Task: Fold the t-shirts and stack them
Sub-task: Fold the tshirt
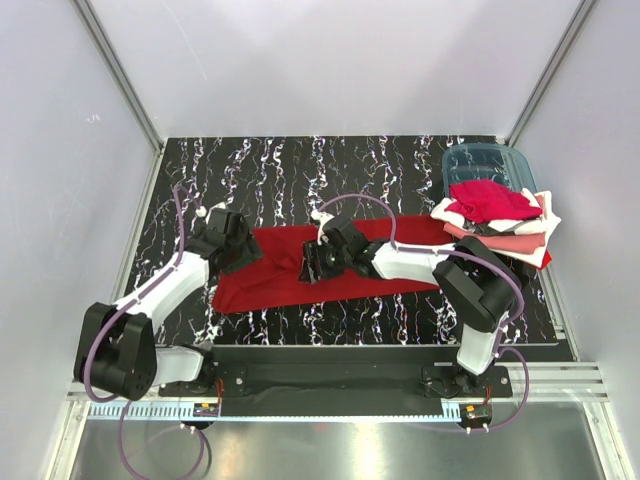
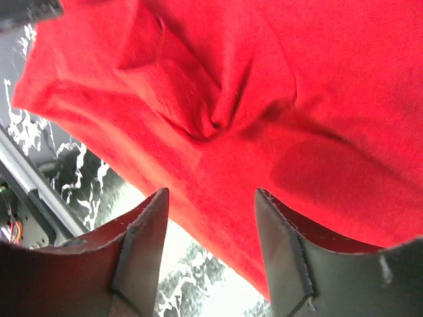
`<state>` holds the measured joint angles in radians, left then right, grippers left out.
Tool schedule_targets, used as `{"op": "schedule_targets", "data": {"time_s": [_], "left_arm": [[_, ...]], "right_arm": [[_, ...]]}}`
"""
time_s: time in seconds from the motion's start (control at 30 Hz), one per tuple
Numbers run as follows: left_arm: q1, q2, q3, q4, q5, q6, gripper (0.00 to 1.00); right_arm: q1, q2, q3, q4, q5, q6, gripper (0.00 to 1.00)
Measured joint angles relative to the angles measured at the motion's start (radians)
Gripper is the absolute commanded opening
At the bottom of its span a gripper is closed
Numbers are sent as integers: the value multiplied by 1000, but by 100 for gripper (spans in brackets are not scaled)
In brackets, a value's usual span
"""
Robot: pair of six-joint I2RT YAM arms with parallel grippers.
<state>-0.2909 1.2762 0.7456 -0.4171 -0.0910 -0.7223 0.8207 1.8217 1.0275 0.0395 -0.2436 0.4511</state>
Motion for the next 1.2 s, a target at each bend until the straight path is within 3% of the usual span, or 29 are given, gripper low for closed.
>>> {"op": "schedule_targets", "data": {"time_s": [0.3,0.47,0.6,0.73,0.83,0.87,0.9,1.0,1.2], "left_arm": [[125,-32,-76,47,65,-8,66],[135,-70,-102,56,90,-11,66],[195,-60,-124,105,173,-17,65],[226,-22,-141,127,223,-19,65],[226,-18,-146,128,246,-19,65],[225,-18,-146,128,250,-19,65],[225,-18,-146,130,251,-19,65],[225,-20,-146,131,251,-15,65],[214,-30,-146,131,247,-6,64]], "right_arm": [[2,32,161,6,44,-75,63],[5,58,235,-22,61,-119,65],[16,130,315,-85,58,-154,63],[31,206,375,-130,45,-179,54],[35,231,381,-158,34,-189,31],[35,234,381,-166,30,-191,17],[35,235,381,-170,24,-193,13],[35,230,369,-161,13,-182,5],[35,147,233,-138,3,-135,0]]}}
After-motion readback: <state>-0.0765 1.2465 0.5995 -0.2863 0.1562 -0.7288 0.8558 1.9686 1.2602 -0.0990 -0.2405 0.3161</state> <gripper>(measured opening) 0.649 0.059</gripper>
